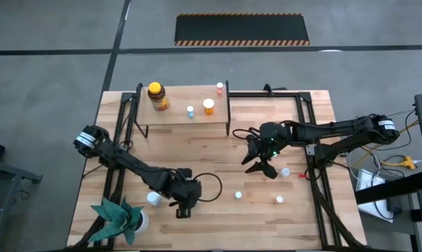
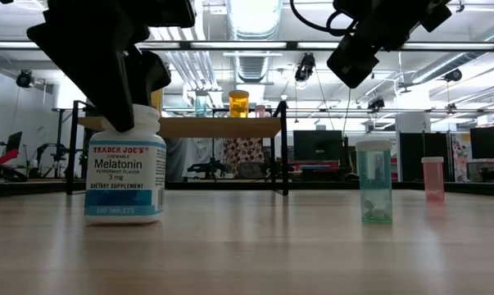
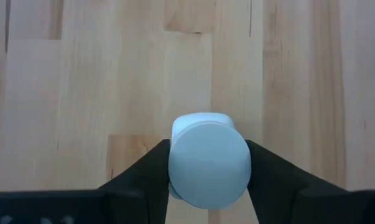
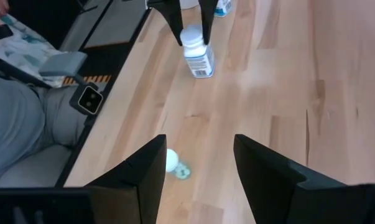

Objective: Pick and place medicine bottles onto shelf by color
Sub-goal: Put the right white pill bottle on the shelf

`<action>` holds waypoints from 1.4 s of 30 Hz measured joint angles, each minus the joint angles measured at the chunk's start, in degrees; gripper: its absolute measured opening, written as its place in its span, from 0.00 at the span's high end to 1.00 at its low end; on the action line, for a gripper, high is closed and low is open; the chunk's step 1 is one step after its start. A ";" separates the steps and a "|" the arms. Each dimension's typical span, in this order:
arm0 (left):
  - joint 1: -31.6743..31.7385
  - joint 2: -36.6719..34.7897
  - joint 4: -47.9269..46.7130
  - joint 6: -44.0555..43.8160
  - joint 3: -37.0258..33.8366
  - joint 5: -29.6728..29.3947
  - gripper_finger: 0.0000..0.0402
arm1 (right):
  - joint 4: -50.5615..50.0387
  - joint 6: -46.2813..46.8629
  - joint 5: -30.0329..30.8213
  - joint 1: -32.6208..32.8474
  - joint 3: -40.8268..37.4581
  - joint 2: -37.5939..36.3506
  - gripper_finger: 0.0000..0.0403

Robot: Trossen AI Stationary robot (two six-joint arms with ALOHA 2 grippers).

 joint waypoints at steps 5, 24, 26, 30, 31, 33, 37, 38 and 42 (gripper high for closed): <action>0.78 -0.31 -9.02 0.51 7.58 0.51 0.63 | -0.21 -0.02 0.00 0.00 -0.04 0.00 0.56; 26.33 -0.44 -48.67 42.15 47.86 -1.59 0.61 | -0.30 -2.61 0.01 0.00 -0.07 0.00 0.56; 31.12 -0.44 -48.64 48.09 50.74 -1.72 0.61 | -0.26 -3.00 0.00 0.00 -0.07 0.00 0.56; 41.37 -0.55 -47.19 57.92 54.01 -1.73 0.61 | 0.09 -3.44 0.02 0.00 -0.07 0.00 0.56; 44.09 -0.55 -46.15 59.75 54.15 -1.73 0.61 | 0.09 -3.56 0.02 0.00 -0.07 0.00 0.56; 49.01 -0.52 -43.96 63.13 53.97 -1.19 0.61 | 0.11 -3.88 0.04 0.00 -0.07 0.00 0.56; 57.21 1.04 -39.24 66.96 53.78 4.82 0.61 | 0.33 -4.22 0.07 -0.02 -0.07 0.00 0.56; 58.76 1.95 -37.93 67.05 53.78 6.65 0.61 | 0.35 -4.58 0.07 -0.02 -0.07 0.00 0.56; 62.24 6.62 -35.17 68.34 53.95 8.75 0.61 | 0.77 -4.94 0.09 -0.02 -0.07 0.00 0.56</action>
